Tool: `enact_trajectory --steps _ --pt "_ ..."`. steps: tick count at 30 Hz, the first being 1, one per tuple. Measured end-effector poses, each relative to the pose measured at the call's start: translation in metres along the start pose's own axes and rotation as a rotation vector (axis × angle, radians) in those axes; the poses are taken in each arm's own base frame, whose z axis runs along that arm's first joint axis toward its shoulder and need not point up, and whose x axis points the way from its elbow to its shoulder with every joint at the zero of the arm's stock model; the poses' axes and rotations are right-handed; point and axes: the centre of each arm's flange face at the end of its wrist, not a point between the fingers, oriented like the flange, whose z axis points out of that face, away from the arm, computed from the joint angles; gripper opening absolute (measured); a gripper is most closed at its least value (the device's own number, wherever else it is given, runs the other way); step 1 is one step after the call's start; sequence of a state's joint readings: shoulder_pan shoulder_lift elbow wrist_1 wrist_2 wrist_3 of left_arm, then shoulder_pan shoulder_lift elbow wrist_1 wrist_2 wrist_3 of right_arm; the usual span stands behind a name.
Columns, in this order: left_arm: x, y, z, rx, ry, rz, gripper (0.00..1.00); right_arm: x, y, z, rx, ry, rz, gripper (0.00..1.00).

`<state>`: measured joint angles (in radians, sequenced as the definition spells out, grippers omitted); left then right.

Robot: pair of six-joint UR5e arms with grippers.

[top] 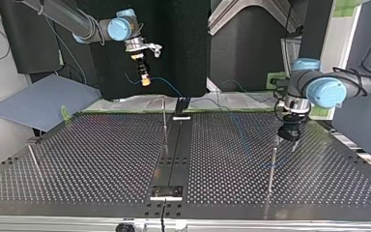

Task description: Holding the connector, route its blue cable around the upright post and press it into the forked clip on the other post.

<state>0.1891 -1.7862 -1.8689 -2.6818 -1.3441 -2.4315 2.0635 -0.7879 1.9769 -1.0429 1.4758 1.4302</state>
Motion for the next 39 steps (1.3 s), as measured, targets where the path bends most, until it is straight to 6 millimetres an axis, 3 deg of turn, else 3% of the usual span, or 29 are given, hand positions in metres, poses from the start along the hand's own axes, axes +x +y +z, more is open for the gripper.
enact_trajectory --steps 7,14,26,39 --pt "0.004 -0.006 -0.007 0.077 0.021 -0.054 1.0 0.0 0.0 0.0 0.001 -0.003 -0.003 0.0" --pt "-0.008 -0.019 -0.02 0.096 -0.001 -0.105 1.0 -0.001 -0.001 -0.001 0.003 -0.006 -0.005 0.0" --pt "-0.057 -0.034 -0.042 0.028 -0.124 -0.135 1.0 0.0 -0.001 -0.001 0.003 -0.005 -0.003 0.0" --pt "-0.119 -0.098 -0.061 0.054 -0.243 -0.01 1.0 0.0 -0.001 0.0 0.002 0.001 0.006 0.0"
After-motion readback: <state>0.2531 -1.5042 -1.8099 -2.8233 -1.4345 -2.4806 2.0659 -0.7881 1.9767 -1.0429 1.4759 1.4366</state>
